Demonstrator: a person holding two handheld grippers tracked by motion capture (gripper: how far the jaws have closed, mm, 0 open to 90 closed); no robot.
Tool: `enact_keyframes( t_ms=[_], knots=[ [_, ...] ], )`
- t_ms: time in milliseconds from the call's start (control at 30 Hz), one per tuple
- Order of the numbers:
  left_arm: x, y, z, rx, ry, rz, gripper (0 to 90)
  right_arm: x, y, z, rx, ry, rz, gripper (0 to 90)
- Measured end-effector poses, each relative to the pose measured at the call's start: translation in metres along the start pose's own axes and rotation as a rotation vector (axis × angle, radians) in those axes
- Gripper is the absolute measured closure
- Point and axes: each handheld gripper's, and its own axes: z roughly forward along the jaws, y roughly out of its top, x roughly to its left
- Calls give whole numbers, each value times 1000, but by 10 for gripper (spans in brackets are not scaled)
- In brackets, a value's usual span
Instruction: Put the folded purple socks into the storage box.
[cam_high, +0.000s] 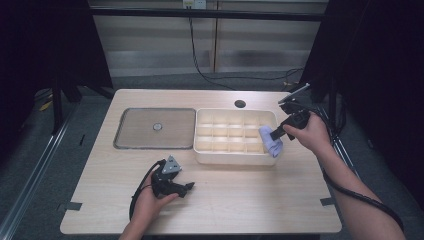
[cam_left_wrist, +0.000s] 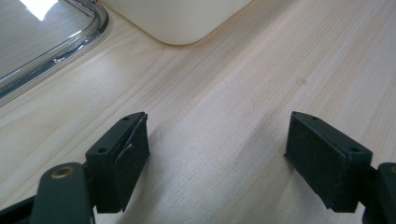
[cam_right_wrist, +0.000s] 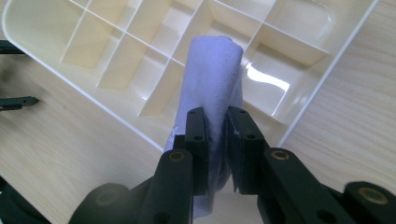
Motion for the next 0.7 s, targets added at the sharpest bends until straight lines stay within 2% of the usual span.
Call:
enact_keyframes(
  t_ms=[300, 700],
  knots=[
    [0, 0, 0, 0, -1, 0, 209, -10, 5, 5, 6, -23, 9, 793],
    [0, 0, 0, 0, -1, 0, 209, -13, 8, 18, 40, -41, -23, 793]
  ],
)
